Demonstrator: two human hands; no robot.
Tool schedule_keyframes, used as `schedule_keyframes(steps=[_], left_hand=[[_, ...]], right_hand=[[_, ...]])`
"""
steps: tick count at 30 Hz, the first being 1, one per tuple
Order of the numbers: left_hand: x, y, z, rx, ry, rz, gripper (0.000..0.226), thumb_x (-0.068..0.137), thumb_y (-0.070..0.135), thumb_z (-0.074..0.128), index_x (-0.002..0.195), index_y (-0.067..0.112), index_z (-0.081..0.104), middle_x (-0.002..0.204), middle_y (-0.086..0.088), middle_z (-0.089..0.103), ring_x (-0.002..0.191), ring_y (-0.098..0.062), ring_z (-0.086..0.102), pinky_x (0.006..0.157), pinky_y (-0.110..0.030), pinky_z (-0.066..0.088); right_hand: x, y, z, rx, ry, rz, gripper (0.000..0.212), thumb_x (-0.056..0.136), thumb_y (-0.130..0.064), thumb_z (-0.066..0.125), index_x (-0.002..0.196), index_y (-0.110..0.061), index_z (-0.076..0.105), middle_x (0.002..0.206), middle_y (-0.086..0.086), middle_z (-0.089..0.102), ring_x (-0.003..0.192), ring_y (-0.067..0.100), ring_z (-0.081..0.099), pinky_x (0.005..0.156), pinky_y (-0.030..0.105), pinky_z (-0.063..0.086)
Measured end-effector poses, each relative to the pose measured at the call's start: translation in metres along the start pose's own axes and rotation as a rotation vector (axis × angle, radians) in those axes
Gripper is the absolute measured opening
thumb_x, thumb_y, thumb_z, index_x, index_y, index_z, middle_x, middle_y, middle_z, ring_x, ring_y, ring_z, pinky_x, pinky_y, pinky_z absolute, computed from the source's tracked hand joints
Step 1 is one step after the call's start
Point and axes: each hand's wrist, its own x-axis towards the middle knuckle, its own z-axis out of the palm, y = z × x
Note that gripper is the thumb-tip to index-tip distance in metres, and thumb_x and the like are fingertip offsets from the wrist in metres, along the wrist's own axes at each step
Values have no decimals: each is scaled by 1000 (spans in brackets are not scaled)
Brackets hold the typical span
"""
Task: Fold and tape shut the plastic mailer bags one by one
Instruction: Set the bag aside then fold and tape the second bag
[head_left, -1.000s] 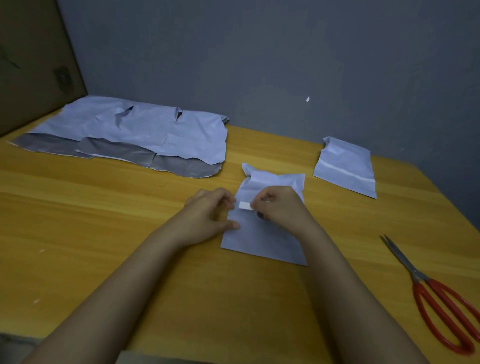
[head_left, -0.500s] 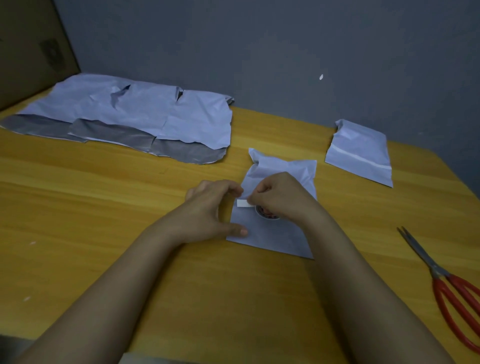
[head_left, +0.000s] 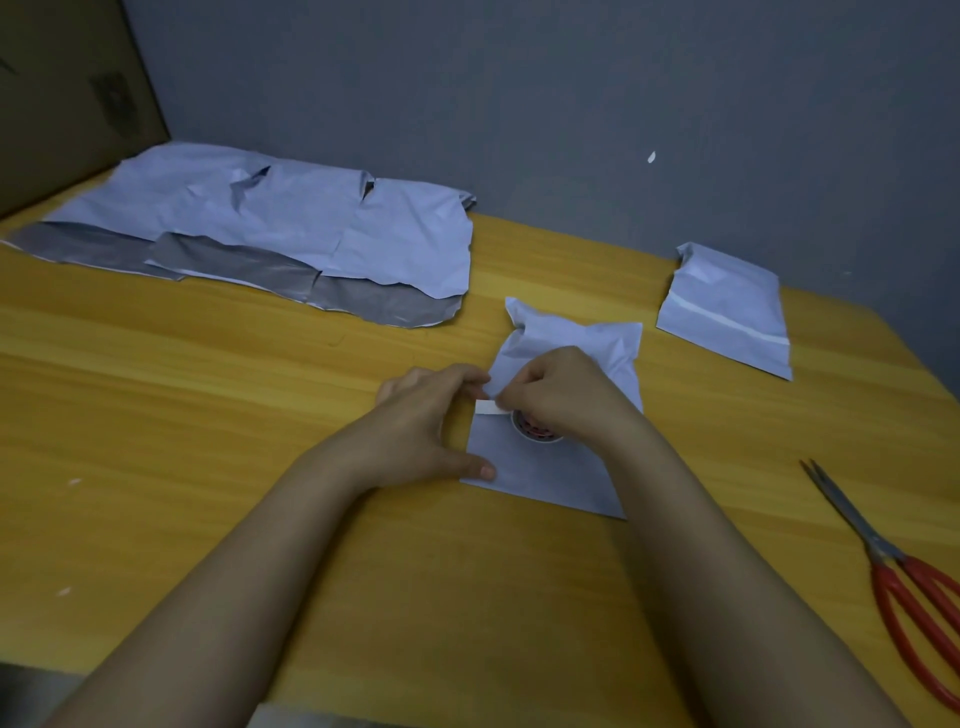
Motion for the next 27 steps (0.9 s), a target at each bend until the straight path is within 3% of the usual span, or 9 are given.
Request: schedule_keyframes(steps=[11,15,19,27], left_hand=[[-1,-1,0,8,-19,-11,88,66,50,79,139,37,31,127,29,44,124,-1,28,107,-26,20],[0,0,-1,16,-18,-8,88,67,50,79,139,36,32,127,29,44,125,-3,28,108,-28,19],[-1,0,0,19,-21,-19,91,66,50,79,141,37,29,125,27,43,125,-3,27,106,-25,19],[0,-1,1,13,-13,-14,92,66,51,79,141,35,29,129,27,45,125,-4,29,107,-27,19]], right_hand=[[-2,-1,4,-4,8,16,26,81,-16,69,82,9,67,61,8,53,54,16,48,53,26,36],[-4,-2,1,-8,3,16,19,81,-15,68,73,2,67,62,10,50,54,16,44,52,25,33],[-4,-2,-1,10,20,9,24,81,-15,68,77,9,67,59,9,50,49,14,42,49,24,33],[-2,-2,3,-36,9,11,23,81,-15,67,73,6,65,64,11,50,58,19,45,54,28,34]])
